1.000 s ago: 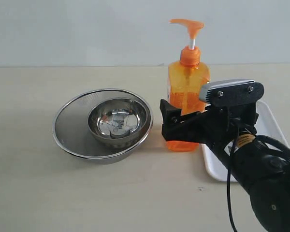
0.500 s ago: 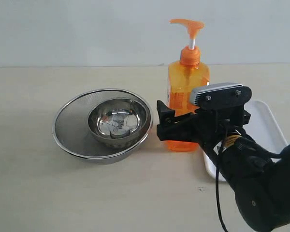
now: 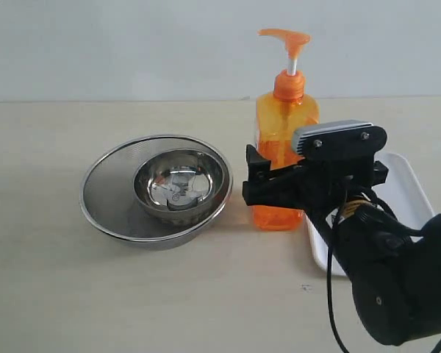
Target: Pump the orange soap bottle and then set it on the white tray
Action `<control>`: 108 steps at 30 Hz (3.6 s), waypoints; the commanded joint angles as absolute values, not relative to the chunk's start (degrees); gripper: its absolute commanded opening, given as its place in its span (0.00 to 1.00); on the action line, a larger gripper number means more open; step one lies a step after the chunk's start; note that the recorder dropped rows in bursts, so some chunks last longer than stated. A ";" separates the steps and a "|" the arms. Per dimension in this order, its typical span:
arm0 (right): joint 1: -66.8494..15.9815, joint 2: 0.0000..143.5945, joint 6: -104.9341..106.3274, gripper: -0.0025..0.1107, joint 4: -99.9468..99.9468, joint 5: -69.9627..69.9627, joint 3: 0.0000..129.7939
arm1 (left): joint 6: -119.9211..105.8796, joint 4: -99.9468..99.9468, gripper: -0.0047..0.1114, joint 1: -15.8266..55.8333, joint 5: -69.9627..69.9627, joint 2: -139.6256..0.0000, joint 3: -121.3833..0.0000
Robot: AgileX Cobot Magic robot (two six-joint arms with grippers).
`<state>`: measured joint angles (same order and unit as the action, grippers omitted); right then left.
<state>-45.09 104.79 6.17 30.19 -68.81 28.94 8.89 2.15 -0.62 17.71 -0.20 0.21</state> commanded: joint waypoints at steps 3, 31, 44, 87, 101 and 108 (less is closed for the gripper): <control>-45.19 104.73 8.87 0.87 30.79 -65.17 32.01 | 8.97 2.42 0.08 -0.78 17.44 0.00 0.00; -45.07 108.67 9.52 0.87 35.35 -68.31 32.13 | 8.97 2.42 0.08 -0.78 17.44 0.00 0.00; -45.07 108.67 9.31 0.17 35.40 -64.84 32.13 | 8.97 2.42 0.08 -0.78 17.44 0.00 0.00; -45.07 108.67 5.92 0.16 32.17 -63.33 32.13 | 22.39 -30.01 0.08 -0.78 4.33 0.00 -1.39; -45.07 108.67 5.37 0.16 29.86 -62.83 32.13 | -8.70 -33.94 0.08 -0.78 24.20 -15.24 -32.03; -45.07 108.67 5.22 0.16 29.86 -62.35 32.13 | -39.36 -40.07 0.08 -0.78 46.57 -38.20 -51.54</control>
<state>-45.18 108.62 6.86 30.79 -65.73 32.14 -28.18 -38.80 -0.62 36.70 -30.80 -45.38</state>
